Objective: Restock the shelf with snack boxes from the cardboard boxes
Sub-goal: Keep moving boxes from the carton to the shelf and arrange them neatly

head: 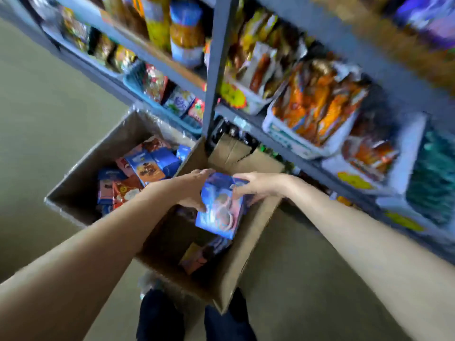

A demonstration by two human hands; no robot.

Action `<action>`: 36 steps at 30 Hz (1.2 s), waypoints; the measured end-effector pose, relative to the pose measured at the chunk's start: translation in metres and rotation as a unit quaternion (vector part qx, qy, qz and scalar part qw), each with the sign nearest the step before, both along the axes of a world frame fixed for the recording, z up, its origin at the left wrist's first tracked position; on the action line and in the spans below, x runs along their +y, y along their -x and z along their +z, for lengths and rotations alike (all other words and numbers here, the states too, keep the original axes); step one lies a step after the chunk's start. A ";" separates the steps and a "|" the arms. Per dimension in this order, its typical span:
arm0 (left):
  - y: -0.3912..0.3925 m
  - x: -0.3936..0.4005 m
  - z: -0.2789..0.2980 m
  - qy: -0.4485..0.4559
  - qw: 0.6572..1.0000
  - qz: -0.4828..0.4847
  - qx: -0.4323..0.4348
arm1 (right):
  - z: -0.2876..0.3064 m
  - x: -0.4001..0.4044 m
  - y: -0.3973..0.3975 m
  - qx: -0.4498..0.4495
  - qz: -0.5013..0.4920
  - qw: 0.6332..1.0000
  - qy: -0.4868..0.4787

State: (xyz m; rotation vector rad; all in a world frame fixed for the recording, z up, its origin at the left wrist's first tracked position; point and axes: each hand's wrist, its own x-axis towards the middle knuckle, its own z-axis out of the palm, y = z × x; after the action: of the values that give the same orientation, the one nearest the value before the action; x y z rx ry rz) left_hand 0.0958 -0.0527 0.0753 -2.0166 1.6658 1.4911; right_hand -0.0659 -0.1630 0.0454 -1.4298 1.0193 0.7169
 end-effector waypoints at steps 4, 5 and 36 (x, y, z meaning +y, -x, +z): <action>-0.021 -0.039 0.142 -0.010 0.990 0.074 0.121 | 0.170 -0.043 0.011 -0.055 -0.050 0.997 -0.011; -0.026 -0.045 0.180 -0.017 0.978 0.104 0.178 | 0.213 -0.048 0.011 -0.071 -0.054 0.996 -0.004; 0.057 -0.094 0.742 0.412 0.821 0.117 0.378 | 0.764 -0.016 0.144 -0.613 -0.202 0.697 0.311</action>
State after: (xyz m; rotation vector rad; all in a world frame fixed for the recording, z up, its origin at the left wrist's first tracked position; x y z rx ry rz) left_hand 0.0390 -0.1467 0.8168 -2.1630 2.8758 2.0919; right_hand -0.2096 -0.1788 0.8090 -1.6801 0.3943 -0.9847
